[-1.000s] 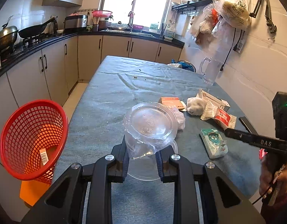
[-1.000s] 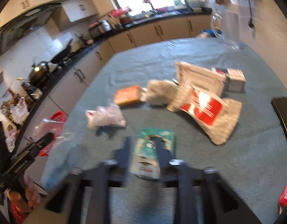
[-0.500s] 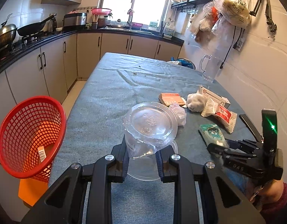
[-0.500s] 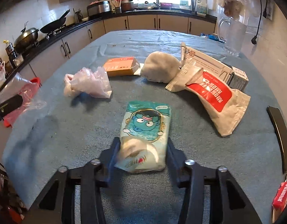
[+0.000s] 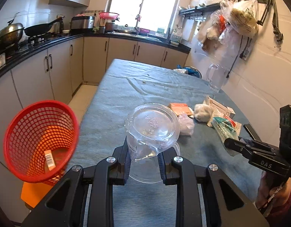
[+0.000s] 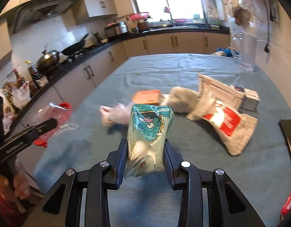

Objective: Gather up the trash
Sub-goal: 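Lift and carry the clear lid and teal wipe pack over the red basket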

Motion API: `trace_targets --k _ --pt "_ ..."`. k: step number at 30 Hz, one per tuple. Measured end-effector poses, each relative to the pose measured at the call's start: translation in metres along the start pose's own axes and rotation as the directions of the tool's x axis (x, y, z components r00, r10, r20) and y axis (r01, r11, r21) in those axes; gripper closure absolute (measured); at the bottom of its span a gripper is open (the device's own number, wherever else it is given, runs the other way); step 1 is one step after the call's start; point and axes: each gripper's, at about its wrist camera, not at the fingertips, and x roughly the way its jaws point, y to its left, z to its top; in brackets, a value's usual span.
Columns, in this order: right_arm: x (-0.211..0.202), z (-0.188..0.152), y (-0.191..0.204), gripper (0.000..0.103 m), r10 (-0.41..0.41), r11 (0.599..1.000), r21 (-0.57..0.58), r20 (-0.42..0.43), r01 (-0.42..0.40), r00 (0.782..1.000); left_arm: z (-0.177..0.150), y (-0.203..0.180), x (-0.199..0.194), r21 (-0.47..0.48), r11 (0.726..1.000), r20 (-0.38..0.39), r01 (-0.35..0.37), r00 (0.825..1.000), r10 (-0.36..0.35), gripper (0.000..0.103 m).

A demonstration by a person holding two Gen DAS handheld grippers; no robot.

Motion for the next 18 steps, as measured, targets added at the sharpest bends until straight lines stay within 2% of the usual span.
trace_targets --k 9,13,18 --pt "0.023 0.017 0.054 0.064 0.147 0.987 -0.057 -0.052 -0.15 0.988 0.006 0.055 -0.03 -0.09 0.993 0.056 -0.082 0.995 0.087 0.079" --pt "0.04 0.028 0.084 0.064 0.218 0.971 -0.081 -0.088 -0.225 0.972 0.004 0.087 -0.042 -0.146 0.981 0.068 -0.127 0.988 0.138 0.079" --pt "0.07 0.041 0.13 0.064 0.316 0.939 -0.087 -0.154 -0.332 0.936 0.0 0.128 -0.048 -0.197 0.961 0.05 -0.193 0.977 0.206 0.079"
